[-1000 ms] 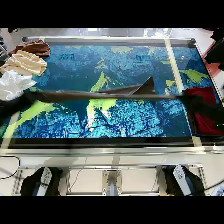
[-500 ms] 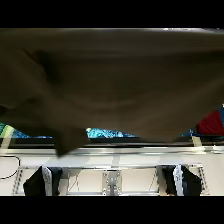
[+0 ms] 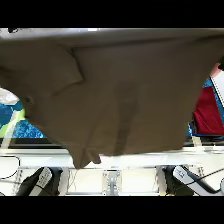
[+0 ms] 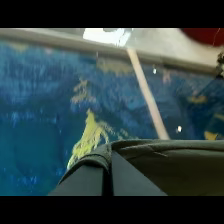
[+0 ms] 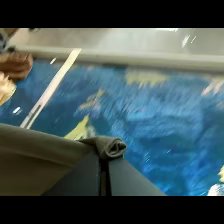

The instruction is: Fold the shirts.

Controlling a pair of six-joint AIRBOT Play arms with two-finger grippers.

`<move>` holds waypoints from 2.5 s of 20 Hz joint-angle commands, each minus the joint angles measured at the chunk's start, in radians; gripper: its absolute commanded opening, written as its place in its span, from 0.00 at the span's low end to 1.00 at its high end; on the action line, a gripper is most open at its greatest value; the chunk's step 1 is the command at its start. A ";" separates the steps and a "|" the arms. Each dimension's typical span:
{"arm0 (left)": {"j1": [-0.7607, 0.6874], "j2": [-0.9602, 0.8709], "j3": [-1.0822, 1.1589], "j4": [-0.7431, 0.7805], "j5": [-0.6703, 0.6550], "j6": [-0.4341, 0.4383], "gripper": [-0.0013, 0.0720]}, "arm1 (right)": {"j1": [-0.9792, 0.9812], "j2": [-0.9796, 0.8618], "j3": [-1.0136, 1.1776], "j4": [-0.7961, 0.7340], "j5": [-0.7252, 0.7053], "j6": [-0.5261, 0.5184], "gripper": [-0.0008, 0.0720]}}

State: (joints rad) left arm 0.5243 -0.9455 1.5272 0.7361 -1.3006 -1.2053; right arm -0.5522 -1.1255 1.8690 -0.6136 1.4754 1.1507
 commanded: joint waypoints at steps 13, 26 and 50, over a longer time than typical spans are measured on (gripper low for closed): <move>-0.425 -0.784 0.069 0.496 0.641 -0.228 0.03 | 0.365 -0.732 -0.148 -0.340 -0.631 0.171 0.02; -0.539 -0.798 0.037 0.871 0.373 -0.170 0.03 | 0.397 -0.768 -0.123 -0.537 -0.379 0.193 0.02; -0.420 -0.217 -0.266 0.779 0.197 -0.372 0.74 | 0.325 -0.512 -0.134 -0.979 -0.009 0.257 0.49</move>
State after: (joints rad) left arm 0.0376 -1.3838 1.4055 1.6066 -1.1213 -1.4940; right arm -0.1768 -1.7321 1.7279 -1.5162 1.4460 1.3903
